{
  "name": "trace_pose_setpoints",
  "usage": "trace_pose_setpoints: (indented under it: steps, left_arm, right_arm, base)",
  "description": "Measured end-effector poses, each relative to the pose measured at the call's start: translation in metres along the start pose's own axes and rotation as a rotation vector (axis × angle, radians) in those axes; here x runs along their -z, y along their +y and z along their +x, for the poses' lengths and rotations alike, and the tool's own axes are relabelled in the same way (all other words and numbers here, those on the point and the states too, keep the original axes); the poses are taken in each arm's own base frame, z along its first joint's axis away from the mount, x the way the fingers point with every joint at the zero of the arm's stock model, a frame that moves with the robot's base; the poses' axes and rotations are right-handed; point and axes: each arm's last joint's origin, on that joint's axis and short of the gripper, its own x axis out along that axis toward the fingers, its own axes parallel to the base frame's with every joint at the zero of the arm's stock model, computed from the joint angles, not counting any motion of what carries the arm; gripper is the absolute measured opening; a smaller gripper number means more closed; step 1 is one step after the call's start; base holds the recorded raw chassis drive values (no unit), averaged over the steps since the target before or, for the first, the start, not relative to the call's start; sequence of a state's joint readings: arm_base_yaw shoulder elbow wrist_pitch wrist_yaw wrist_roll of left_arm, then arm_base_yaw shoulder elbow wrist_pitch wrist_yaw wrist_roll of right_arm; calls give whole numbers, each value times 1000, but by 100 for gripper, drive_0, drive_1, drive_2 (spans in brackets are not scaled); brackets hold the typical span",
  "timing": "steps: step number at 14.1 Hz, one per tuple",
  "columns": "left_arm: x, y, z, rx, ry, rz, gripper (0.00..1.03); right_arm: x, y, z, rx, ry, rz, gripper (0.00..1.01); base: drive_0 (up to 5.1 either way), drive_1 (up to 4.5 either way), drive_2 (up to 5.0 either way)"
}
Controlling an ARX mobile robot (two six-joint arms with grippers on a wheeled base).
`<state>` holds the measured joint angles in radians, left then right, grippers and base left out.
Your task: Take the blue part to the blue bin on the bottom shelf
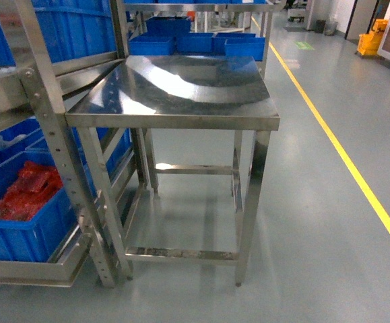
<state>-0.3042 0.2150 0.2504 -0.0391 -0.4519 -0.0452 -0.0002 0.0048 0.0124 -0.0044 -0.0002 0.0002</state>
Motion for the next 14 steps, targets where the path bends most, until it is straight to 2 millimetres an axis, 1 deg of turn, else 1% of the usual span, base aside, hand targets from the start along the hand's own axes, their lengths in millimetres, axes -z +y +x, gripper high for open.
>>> trace_pose_setpoints:
  steps: [7, 10, 14]
  left_arm:
    - [0, 0, 0, 0, 0, 0, 43]
    - [2, 0, 1, 0, 15, 7, 43]
    - [1, 0, 0, 3, 4, 2, 43]
  right_arm:
    - [0, 0, 0, 0, 2, 0, 98]
    - [0, 0, 0, 0, 0, 0, 98]
    - [0, 0, 0, 1, 0, 0, 98]
  base:
    - [5, 426, -416]
    - [0, 0, 0]
    - [-450, 252, 252]
